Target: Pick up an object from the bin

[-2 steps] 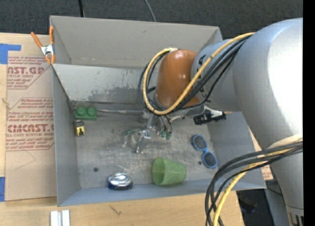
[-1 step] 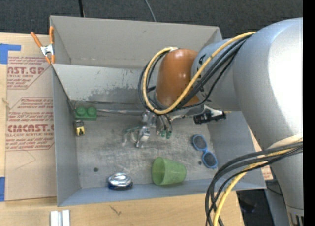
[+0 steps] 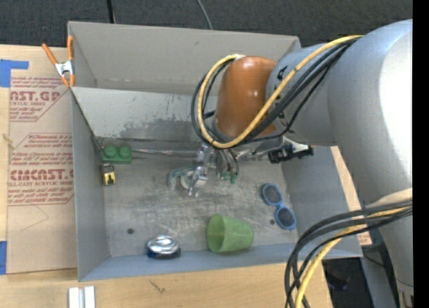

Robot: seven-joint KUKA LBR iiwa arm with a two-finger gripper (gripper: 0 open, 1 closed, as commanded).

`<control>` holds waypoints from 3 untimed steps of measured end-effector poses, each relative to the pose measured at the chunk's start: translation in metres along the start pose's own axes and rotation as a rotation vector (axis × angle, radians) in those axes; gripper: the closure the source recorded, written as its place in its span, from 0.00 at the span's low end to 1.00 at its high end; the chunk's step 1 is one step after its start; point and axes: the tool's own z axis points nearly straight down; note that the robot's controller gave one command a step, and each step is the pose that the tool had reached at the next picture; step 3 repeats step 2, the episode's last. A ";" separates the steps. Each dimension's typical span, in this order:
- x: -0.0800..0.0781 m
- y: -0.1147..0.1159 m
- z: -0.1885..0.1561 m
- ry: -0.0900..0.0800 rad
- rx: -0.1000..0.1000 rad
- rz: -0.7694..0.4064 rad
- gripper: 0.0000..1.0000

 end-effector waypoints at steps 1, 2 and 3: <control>0.000 0.001 -0.006 0.002 0.001 -0.001 1.00; -0.001 0.002 -0.062 -0.003 -0.001 -0.002 1.00; -0.001 0.002 -0.062 -0.003 -0.001 -0.002 1.00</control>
Offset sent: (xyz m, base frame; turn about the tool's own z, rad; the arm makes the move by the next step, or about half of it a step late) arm -0.0002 0.0000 0.0060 0.0000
